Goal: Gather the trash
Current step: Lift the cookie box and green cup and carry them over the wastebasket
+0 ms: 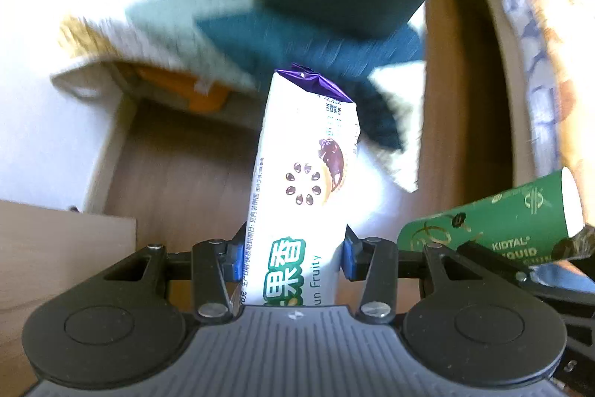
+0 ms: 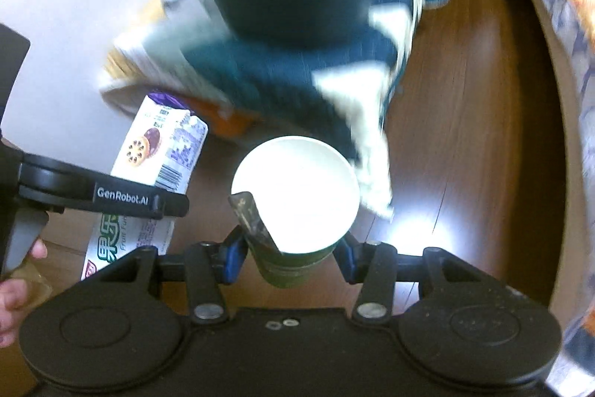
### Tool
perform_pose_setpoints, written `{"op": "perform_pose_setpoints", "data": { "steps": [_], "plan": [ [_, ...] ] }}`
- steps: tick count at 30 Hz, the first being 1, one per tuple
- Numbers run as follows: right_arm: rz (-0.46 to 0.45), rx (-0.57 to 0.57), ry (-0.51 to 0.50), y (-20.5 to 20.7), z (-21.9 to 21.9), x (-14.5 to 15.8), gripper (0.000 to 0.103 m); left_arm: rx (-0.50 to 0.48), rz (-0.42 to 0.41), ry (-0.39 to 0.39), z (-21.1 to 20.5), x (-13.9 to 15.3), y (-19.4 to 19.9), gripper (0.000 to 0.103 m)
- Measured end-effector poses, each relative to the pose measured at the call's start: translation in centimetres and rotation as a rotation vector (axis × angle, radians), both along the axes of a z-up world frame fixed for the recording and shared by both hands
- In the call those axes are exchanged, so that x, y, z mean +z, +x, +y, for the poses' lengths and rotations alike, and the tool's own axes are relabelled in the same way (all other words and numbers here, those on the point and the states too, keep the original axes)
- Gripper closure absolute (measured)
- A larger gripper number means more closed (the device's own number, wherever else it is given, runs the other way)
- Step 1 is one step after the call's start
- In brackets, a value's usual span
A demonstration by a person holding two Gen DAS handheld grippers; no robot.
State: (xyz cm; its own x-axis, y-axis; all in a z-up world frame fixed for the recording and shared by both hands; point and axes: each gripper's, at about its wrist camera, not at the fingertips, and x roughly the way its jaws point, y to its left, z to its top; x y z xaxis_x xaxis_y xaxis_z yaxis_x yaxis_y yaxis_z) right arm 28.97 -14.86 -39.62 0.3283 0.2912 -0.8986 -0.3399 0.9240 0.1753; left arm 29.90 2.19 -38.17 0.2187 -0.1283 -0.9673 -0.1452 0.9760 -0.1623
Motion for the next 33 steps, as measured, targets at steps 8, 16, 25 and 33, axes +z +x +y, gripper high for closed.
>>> {"op": "perform_pose_setpoints", "data": {
  "steps": [8,16,25,33],
  "plan": [
    [-0.15,0.068,0.014,1.4,-0.4,14.1,0.055,-0.004,-0.125,0.006,0.0,13.6,2.3,0.059],
    [-0.33,0.11,0.013,5.9,0.2,24.5,0.055,-0.024,-0.323,0.027,0.5,24.8,7.7,0.058],
    [-0.406,0.055,-0.012,14.5,1.4,29.1,0.055,-0.051,-0.436,0.1,0.8,28.9,17.6,0.058],
    [-0.394,0.055,-0.05,19.2,3.5,27.0,0.055,-0.075,-0.373,0.147,0.5,24.5,22.8,0.058]
  ]
}}
